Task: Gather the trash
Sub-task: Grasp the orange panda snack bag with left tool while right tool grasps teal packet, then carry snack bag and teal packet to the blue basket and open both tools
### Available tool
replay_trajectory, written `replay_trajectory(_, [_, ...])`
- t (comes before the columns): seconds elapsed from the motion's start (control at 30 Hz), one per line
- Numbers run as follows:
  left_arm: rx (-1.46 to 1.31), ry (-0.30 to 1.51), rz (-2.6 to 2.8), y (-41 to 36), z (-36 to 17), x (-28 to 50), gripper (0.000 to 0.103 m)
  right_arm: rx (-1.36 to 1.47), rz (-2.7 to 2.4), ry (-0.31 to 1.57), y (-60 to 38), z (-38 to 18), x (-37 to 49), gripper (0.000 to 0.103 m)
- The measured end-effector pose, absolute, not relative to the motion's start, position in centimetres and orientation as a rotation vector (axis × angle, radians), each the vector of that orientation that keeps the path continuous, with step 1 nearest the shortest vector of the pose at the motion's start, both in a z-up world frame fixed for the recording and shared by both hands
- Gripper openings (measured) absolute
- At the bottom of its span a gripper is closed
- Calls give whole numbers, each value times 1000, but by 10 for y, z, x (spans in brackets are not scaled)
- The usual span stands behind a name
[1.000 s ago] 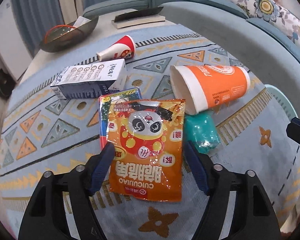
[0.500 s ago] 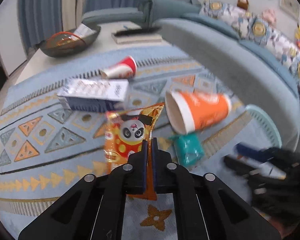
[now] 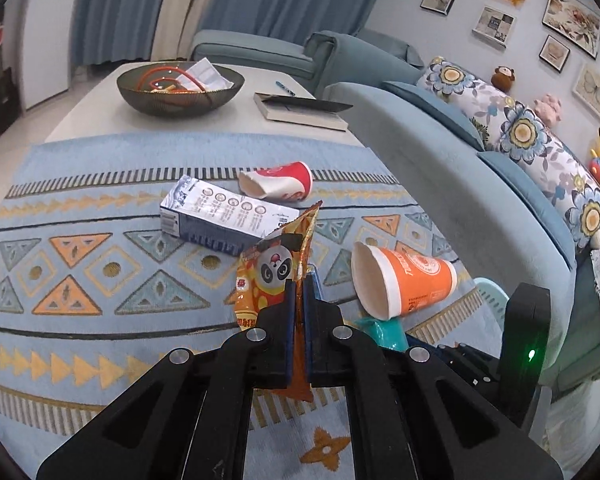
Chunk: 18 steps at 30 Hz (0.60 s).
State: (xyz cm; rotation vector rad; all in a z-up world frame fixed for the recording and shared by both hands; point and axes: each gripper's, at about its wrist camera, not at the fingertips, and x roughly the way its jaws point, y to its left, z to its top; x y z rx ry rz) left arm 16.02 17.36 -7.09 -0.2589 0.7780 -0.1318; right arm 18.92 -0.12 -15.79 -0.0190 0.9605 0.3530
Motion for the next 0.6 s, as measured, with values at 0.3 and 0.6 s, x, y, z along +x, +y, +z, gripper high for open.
replay_trajectory(0.3, [-189,746,-93,164,-65,158,2,-28,360,879,-5,-148,178,35])
replay_trajectory(0.6, [-169,682,-128,150,-45,148,2,-56,345,737,-35,-106,144,34])
